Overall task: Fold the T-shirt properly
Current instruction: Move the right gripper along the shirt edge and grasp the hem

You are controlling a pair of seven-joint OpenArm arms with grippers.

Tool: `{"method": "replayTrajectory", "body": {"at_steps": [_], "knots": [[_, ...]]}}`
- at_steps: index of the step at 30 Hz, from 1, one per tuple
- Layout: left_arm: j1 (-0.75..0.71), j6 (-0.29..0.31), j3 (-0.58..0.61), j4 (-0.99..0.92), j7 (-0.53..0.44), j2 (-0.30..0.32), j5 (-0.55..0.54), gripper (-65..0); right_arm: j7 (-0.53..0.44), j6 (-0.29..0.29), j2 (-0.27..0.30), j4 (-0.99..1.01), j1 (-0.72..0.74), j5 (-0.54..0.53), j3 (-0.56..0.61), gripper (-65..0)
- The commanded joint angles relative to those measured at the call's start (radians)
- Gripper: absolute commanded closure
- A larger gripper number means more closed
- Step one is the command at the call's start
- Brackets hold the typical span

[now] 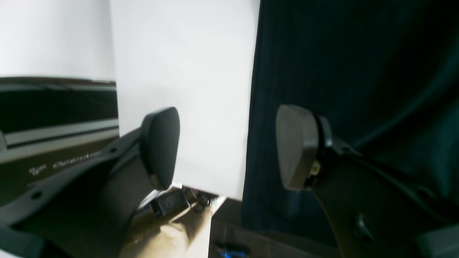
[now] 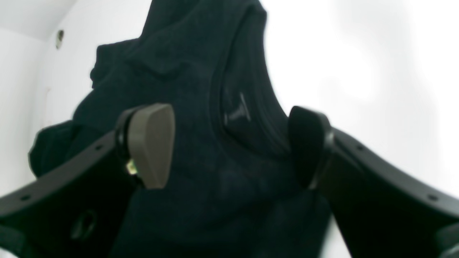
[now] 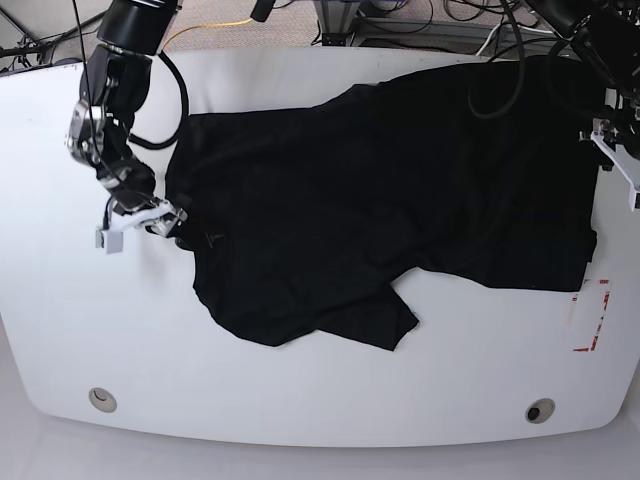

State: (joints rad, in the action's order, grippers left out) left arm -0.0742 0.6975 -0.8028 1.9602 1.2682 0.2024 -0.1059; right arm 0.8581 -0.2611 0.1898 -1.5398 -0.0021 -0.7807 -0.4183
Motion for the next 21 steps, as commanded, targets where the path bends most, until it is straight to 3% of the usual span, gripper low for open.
{"method": "replayTrajectory", "body": {"at_steps": [1, 8, 21], "knots": [[0.014, 0.001, -0.002, 0.014, -0.006, 0.018, 0.001, -39.0, -0.017, -0.013, 0.040, 0.072, 0.090, 0.008, 0.025, -47.4], [0.012, 0.001, -0.002, 0.014, -0.006, 0.018, 0.001, -39.0, -0.033, -0.025, 0.086, 0.333, 0.304, 0.054, 0.095, -47.4], [-0.008, 0.001, -0.002, 0.006, -0.009, 0.012, 0.001, -39.0, -0.221, -0.169, 0.095, 0.846, 0.652, 0.295, 0.197, -47.4]]}}
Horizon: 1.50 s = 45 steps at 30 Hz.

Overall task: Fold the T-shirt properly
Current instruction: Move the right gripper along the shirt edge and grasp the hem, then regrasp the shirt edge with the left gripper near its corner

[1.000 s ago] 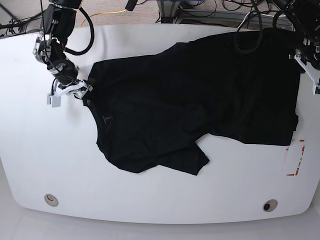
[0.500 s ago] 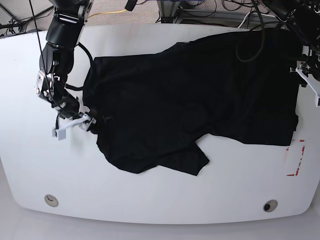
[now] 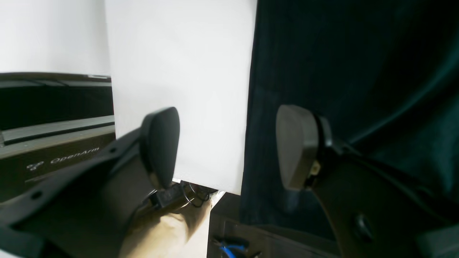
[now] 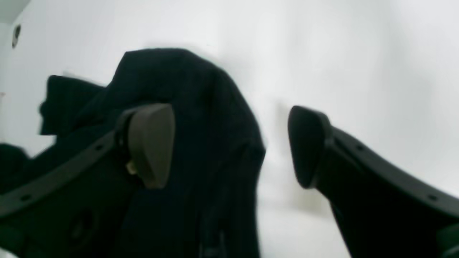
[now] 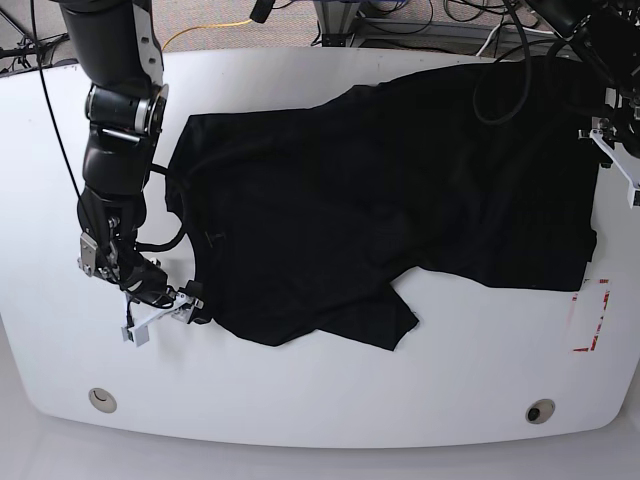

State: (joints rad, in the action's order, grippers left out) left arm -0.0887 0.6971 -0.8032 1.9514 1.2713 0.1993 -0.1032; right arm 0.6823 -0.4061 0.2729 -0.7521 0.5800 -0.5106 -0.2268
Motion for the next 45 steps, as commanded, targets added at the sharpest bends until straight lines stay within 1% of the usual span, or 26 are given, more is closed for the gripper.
{"method": "replayTrajectory", "body": {"at_steps": [1, 5, 8, 11, 13, 16, 22, 24, 26, 27, 28, 30, 31, 33, 34, 36, 40, 45], "knots": [[0.007, 0.001, -0.002, 0.015, -0.012, 0.015, -0.002, -39.0, -0.062, -0.030, 0.012, 0.092, 0.082, 0.040, 0.005, -47.4], [0.005, 0.001, -0.006, 0.009, -0.012, 0.015, -0.002, -39.0, -0.135, -0.052, 0.009, 0.197, 0.114, 0.105, 0.005, -47.4], [0.005, 0.001, -0.008, 0.009, -0.012, 0.015, -0.002, -39.0, -0.166, -0.072, -0.014, 0.231, 0.117, 0.146, 0.007, -47.4], [0.005, 0.001, -0.008, 0.009, -0.012, 0.015, -0.002, -39.0, -0.167, -0.096, -0.037, 0.233, 0.117, 0.192, 0.007, -47.4], [0.005, 0.001, -0.008, 0.009, -0.012, 0.013, -0.002, -39.0, -0.167, -0.113, -0.068, 0.233, 0.116, 0.226, 0.007, -47.4], [0.005, 0.001, -0.008, 0.009, -0.012, 0.013, -0.002, -39.0, -0.172, -0.115, -0.096, 0.233, 0.116, 0.254, 0.005, -47.4], [0.005, 0.001, -0.009, 0.009, -0.012, 0.015, 0.000, -39.2, -0.181, -0.109, -0.123, 0.233, 0.116, 0.264, 0.005, -46.6], [0.011, 0.001, -0.009, 0.009, -0.014, 0.016, 0.023, -39.4, -0.200, -0.109, -0.123, 0.233, 0.116, 0.264, 0.005, -39.6], [0.030, 0.001, -0.002, 0.004, -0.015, 0.016, 0.056, -39.7, -0.210, -0.107, -0.125, 0.234, 0.116, 0.264, 0.005, -28.2], [0.050, 0.001, 0.001, -0.007, -0.015, 0.015, 0.067, -40.7, -0.210, -0.107, -0.125, 0.236, 0.116, 0.264, 0.005, -21.1], [0.080, 0.001, 0.008, -0.028, -0.014, 0.015, 0.073, -43.5, -0.210, -0.107, -0.125, 0.236, 0.116, 0.264, 0.005, -13.2], [0.116, 0.001, 0.018, -0.073, -0.014, 0.019, 0.070, -49.0, -0.209, -0.107, -0.125, 0.234, 0.116, 0.264, 0.005, -3.6], [0.137, -0.027, 0.020, -0.106, -0.015, 0.021, 0.069, -52.4, -0.209, -0.107, -0.125, 0.234, 0.116, 0.264, 0.005, 0.0], [0.174, -0.072, 0.020, -0.157, -0.020, 0.022, 0.069, -55.6, -0.206, -0.107, -0.125, 0.233, 0.116, 0.264, 0.005, 0.0], [0.203, -0.095, 0.018, -0.185, -0.034, 0.022, 0.069, -56.1, -0.204, -0.109, -0.125, 0.233, 0.116, 0.264, 0.005, 0.0], [0.240, -0.118, 0.017, -0.241, -0.064, 0.022, 0.072, -56.1, -0.204, -0.112, -0.125, 0.233, 0.116, 0.264, 0.005, 0.0], [0.295, -0.133, 0.021, -0.384, -0.149, 0.024, 0.072, -56.1, -0.204, -0.113, -0.125, 0.233, 0.116, 0.264, 0.005, 0.0], [0.330, -0.135, 0.021, -0.533, -0.241, 0.055, 0.072, -56.1, -0.195, -0.113, -0.125, 0.233, 0.114, 0.263, 0.005, 0.0]]}}
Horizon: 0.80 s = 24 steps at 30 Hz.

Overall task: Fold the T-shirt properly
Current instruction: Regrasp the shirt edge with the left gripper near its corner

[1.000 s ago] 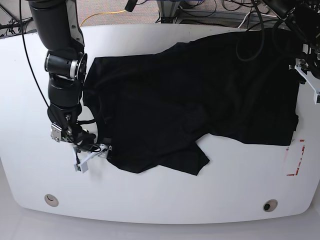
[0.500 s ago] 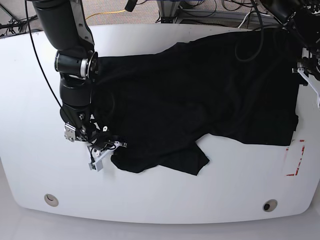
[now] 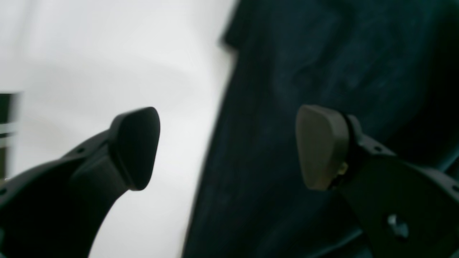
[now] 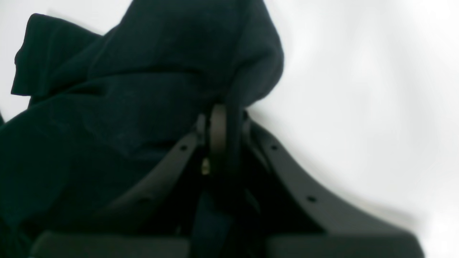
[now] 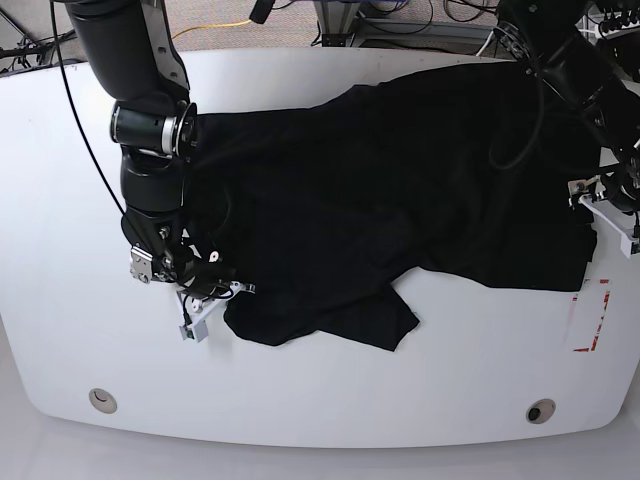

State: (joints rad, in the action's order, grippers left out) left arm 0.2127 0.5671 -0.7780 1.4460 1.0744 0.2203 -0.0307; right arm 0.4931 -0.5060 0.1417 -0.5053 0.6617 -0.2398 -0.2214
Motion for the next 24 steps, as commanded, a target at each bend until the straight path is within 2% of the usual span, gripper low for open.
{"method": "replayTrajectory", "body": {"at_steps": [1, 3, 8, 14, 19, 24], "knots": [[0.043, -0.005, -0.004, -0.066, -0.067, 0.035, -0.001, -56.1, -0.006, -0.013, 0.008, -0.014, 0.033, -0.008, 0.000, 0.0], [0.058, -0.005, -0.004, -0.115, -0.102, 0.043, -0.001, -56.1, -0.006, -0.013, 0.008, -0.016, 0.033, -0.008, 0.000, 0.0], [0.078, -0.005, -0.004, -0.258, -0.175, 0.106, -0.005, -56.1, -0.003, -0.013, 0.012, -0.016, 0.031, -0.008, -0.002, 0.0], [0.124, -0.003, -0.004, -0.376, -0.230, 0.138, -0.005, -56.3, 0.002, -0.015, 0.011, -0.016, 0.031, -0.014, -0.002, 0.0], [0.162, 0.003, -0.002, -0.466, -0.257, 0.141, -0.007, -56.3, 0.002, -0.015, 0.011, -0.016, 0.031, -0.013, -0.002, 0.0], [0.175, 0.092, 0.028, -0.502, -0.251, 0.136, -0.007, -56.1, 0.002, -0.015, 0.009, -0.016, 0.031, -0.016, -0.002, 0.0]]}}
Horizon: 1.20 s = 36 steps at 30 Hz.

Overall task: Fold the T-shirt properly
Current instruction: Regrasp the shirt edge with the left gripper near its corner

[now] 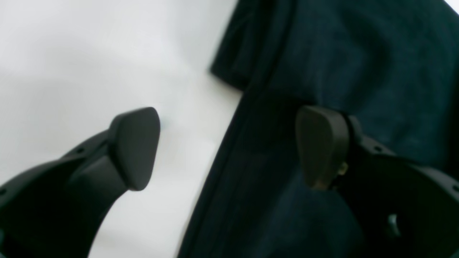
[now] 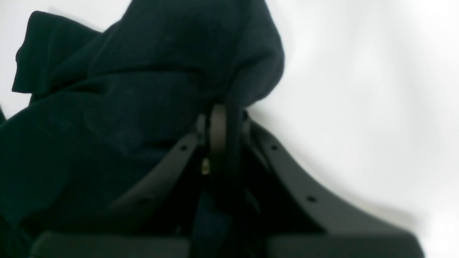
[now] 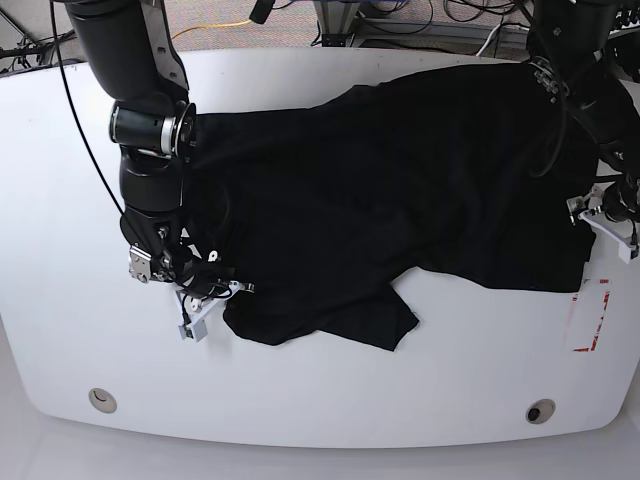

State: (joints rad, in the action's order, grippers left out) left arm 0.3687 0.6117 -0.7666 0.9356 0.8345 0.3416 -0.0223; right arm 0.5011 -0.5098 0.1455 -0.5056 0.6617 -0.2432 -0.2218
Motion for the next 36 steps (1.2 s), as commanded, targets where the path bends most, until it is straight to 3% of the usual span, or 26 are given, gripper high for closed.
{"method": "replayTrajectory", "body": {"at_steps": [1, 10, 18, 32, 34, 36], "knots": [[0.017, 0.064, 0.034, 0.009, -0.011, 0.014, -0.015, -56.0, -0.006, -0.011, 0.006, -0.015, 0.031, -0.012, -0.001, 0.0], [-0.004, 0.086, 0.083, 0.021, 0.050, -0.020, -0.017, -55.8, -0.006, -0.011, 0.006, -0.014, 0.030, -0.009, -0.001, 0.0], [-0.010, 0.086, 0.083, 0.138, 0.139, -0.063, -0.017, -50.3, -0.006, -0.011, 0.007, -0.015, 0.003, -0.012, -0.001, 0.0], [0.029, 0.086, 0.089, 0.132, 0.090, -0.066, -0.015, -49.7, -0.006, -0.011, 0.006, -0.017, -0.020, -0.012, -0.004, 0.0], [0.037, 0.086, 0.089, 0.122, 0.090, -0.066, -0.015, -46.8, -0.006, -0.011, 0.006, -0.017, -0.018, -0.012, -0.004, 0.0], [0.040, 0.086, 0.089, 0.121, 0.088, -0.066, -0.015, -36.8, -0.006, -0.011, 0.006, -0.017, -0.018, -0.012, -0.004, 0.0]]}}
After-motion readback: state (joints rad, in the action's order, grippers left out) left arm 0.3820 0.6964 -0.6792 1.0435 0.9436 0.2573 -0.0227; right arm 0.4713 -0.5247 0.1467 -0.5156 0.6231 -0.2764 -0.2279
